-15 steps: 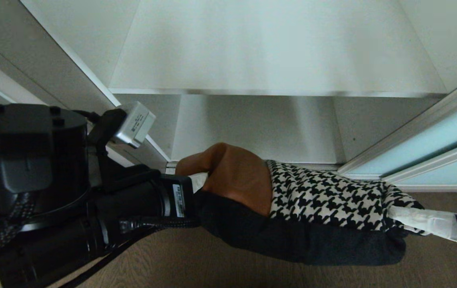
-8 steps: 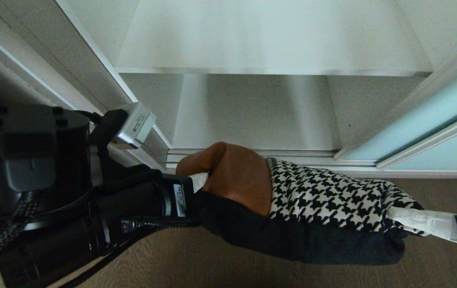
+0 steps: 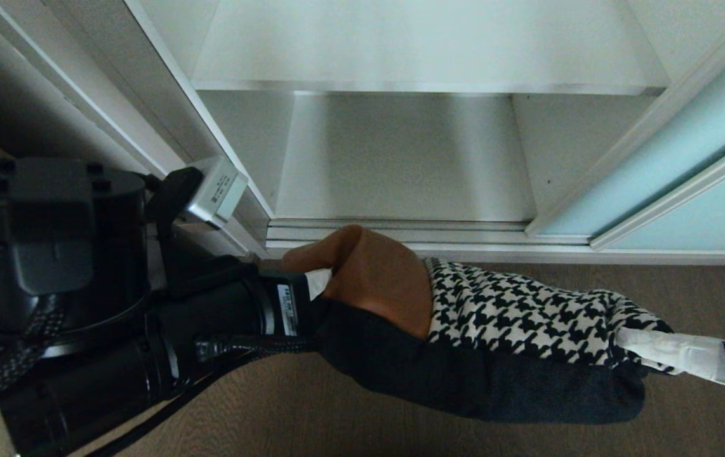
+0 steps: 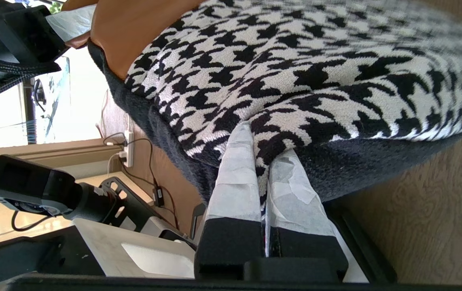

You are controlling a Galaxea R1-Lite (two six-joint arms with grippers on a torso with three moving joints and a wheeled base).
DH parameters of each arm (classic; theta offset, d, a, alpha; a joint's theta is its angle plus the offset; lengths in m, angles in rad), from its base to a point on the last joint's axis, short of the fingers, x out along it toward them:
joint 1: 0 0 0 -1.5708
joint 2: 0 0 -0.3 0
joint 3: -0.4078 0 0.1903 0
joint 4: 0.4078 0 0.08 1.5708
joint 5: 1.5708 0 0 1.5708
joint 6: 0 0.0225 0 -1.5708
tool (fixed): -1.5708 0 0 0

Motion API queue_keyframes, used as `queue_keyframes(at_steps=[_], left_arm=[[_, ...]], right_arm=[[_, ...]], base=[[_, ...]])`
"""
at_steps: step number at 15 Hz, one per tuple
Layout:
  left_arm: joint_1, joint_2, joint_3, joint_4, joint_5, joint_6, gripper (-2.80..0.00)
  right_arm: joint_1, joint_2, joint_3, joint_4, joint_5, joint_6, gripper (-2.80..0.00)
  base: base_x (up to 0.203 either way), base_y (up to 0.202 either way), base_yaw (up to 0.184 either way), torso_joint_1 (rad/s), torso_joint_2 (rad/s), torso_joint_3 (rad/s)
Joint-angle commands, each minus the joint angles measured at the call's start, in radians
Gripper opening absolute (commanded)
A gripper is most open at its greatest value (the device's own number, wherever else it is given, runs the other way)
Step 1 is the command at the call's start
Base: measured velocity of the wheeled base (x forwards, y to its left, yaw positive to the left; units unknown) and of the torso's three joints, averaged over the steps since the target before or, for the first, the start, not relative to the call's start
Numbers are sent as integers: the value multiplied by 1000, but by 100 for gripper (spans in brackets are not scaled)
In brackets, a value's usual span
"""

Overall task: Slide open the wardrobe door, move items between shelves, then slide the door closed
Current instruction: Place the pillow on the higher shelf

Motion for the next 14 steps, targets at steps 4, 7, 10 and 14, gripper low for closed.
queue_keyframes(at_steps=[4, 7, 10, 14], left_arm=[[0, 2, -6, -2, 7, -1, -280], [0, -10, 2, -2, 4, -1, -280], [0, -12, -14, -2, 5, -23, -280], [0, -13, -1, -2, -2, -26, -280]], right_arm=[[3, -1, -1, -1, 3, 2, -280], [10, 3, 1, 0, 3, 4, -280], [11, 1, 1, 0, 3, 4, -280], [10, -2, 0, -5, 3, 17, -280]], base=[[0, 0, 0, 0, 0, 0], [0, 0, 0, 0, 0, 0], [0, 0, 0, 0, 0, 0], [0, 0, 0, 0, 0, 0]])
